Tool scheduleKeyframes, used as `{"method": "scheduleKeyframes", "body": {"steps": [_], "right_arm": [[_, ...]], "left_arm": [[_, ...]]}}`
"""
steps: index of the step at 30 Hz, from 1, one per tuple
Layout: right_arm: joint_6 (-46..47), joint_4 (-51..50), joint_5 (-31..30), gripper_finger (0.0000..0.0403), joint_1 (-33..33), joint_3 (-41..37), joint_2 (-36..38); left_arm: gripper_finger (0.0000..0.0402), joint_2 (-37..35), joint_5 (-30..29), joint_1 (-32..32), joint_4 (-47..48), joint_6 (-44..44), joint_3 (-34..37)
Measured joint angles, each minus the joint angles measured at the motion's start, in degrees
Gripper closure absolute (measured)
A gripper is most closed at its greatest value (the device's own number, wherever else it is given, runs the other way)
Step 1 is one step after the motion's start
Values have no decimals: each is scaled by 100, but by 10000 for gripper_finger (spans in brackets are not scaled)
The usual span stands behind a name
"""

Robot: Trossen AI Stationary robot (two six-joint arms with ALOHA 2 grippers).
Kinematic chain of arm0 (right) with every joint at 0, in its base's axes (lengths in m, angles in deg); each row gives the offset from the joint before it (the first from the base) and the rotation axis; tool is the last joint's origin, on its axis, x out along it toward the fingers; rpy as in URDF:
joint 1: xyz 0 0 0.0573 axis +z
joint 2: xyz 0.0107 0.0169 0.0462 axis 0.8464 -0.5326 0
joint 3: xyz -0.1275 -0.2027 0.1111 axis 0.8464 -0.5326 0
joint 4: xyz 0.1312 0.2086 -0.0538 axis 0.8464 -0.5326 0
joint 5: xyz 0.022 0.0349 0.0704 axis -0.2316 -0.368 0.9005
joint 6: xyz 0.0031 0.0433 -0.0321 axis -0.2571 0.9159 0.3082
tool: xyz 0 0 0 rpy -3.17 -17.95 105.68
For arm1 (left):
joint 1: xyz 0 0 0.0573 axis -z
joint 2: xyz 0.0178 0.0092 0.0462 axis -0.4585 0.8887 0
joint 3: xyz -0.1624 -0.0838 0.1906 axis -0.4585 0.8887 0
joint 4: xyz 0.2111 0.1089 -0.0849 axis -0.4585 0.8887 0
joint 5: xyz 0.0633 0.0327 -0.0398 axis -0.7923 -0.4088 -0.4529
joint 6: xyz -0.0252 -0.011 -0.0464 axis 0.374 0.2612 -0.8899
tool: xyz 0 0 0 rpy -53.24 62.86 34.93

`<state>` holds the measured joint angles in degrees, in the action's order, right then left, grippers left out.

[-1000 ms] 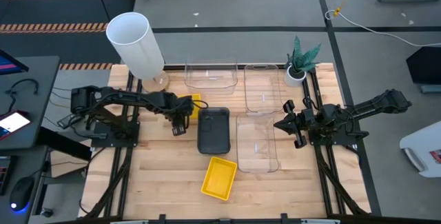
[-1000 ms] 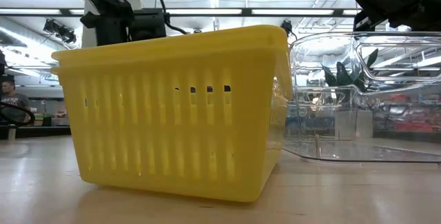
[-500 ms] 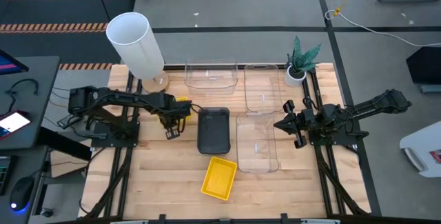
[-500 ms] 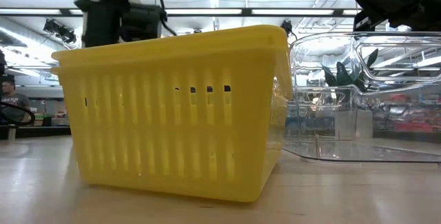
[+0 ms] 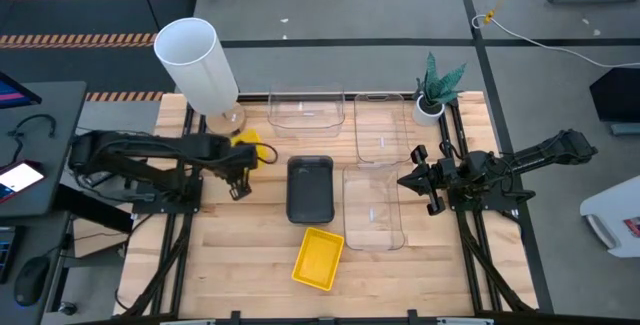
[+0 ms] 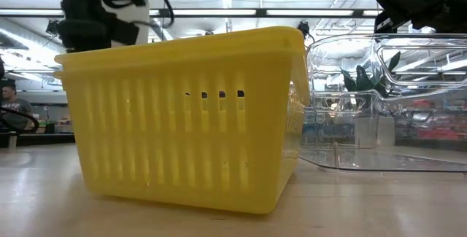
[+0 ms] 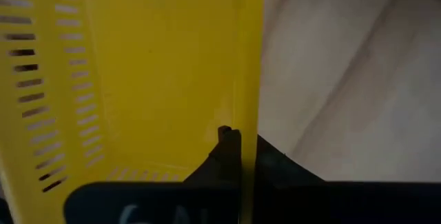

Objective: Stack baskets by color
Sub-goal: Stack the top yellow bin on top of the yellow bin

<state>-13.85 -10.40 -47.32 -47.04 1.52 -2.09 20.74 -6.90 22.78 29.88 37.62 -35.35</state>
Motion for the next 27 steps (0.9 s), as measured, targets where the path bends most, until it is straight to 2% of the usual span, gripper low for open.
{"method": "scheduleKeyframes", "body": {"steps": [3,10,15,23,27], "right_arm": [[0,0,-2,386,0,1,0],[0,-7,-2,386,0,0,0],[0,2,0,386,0,2,0],[0,0,-2,386,0,1,0],[0,0,-2,386,0,1,0]], "left_arm": [[398,-386,-336,0,-159,-43,0],[397,-928,-397,103,-1142,691,-2],[397,-974,-401,391,-2011,1794,-2],[396,-972,-372,956,-3141,4064,-2],[396,-895,255,1209,-3339,5243,-4]]}}
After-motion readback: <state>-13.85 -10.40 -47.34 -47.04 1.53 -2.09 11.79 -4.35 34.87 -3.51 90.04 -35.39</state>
